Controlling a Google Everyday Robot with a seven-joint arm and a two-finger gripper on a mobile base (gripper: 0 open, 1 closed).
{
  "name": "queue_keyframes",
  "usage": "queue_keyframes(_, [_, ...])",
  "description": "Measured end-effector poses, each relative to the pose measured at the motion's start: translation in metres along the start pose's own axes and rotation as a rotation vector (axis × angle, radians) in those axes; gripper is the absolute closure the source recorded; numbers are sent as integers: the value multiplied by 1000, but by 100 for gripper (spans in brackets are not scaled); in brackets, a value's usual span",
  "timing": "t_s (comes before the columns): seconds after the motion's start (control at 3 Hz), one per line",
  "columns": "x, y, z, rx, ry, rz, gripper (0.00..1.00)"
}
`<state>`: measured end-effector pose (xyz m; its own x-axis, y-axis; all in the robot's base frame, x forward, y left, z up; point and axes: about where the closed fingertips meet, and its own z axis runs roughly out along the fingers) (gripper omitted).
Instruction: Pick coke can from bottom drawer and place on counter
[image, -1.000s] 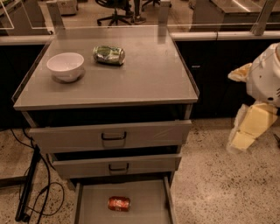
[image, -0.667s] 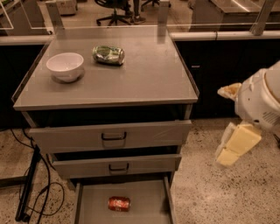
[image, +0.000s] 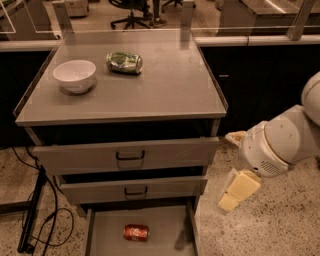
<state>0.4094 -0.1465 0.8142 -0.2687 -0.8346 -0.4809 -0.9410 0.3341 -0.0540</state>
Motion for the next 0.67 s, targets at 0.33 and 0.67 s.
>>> queue_keyframes(0.33, [0, 0, 0, 0, 0, 0, 0])
queue_keyframes(0.67, [-1, 6, 17, -11, -4, -12, 0])
